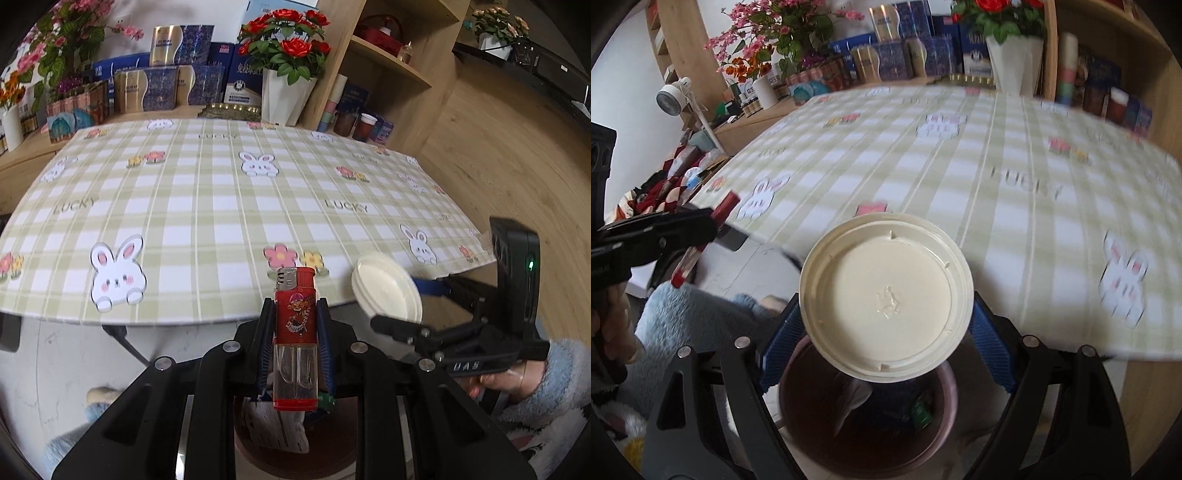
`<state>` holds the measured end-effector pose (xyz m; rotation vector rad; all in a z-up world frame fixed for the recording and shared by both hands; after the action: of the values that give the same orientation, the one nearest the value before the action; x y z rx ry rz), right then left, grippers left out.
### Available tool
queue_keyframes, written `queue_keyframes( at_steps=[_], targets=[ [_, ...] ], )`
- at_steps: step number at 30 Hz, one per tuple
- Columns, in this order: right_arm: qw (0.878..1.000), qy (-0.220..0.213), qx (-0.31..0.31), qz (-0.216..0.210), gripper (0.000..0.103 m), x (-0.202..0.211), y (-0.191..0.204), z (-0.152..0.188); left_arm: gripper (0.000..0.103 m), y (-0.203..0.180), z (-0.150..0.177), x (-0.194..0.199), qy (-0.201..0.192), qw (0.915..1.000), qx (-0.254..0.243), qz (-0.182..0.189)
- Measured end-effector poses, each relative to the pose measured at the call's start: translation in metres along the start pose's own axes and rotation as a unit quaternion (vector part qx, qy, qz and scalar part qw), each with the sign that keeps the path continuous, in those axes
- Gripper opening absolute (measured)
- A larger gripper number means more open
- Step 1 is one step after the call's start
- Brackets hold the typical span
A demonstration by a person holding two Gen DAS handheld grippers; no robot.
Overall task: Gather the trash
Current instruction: 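Carry the lighter and cream lid with both tools over the bin, then open the right tool to drop the lid while the left tool drops the lighter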
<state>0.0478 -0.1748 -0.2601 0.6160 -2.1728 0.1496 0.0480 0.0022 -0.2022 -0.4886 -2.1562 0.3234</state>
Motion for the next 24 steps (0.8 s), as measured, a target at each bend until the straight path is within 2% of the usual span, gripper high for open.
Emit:
queue_keyframes(
  at_steps=[8, 15, 18, 24],
  targets=[
    [0.998, 0.056, -0.017, -0.029, 0.085, -0.029, 0.016, 0.049, 0.022, 0.008, 0.031, -0.008, 0.02, 0.9996, 0.018, -0.006],
    [0.996, 0.085, -0.019, -0.035, 0.088, -0.048, 0.017, 0.062, 0.022, 0.012, 0.04, -0.017, 0.036, 0.999, 0.025, -0.011],
    [0.995, 0.085, -0.027, -0.036, 0.094, -0.05, 0.015, 0.063, 0.022, 0.011, 0.043, -0.022, 0.043, 0.9987, 0.023, -0.012],
    [0.997, 0.067, -0.024, -0.016, 0.097, -0.041, 0.009, 0.056, 0.022, 0.008, 0.048, -0.033, 0.061, 0.9979, 0.016, -0.014]
  ],
)
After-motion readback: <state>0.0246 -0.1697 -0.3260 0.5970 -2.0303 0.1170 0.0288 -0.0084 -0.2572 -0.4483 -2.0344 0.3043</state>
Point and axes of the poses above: each gripper's, at about its wrist camera, not at the fingertips, and x roughly against the way its jaws point, y to its left, z to its underside, the point moved 4 cm from there along -x, roughly the way its jaws point, and after that the axes turned 12 degrees about x, right-handed, at the moved point
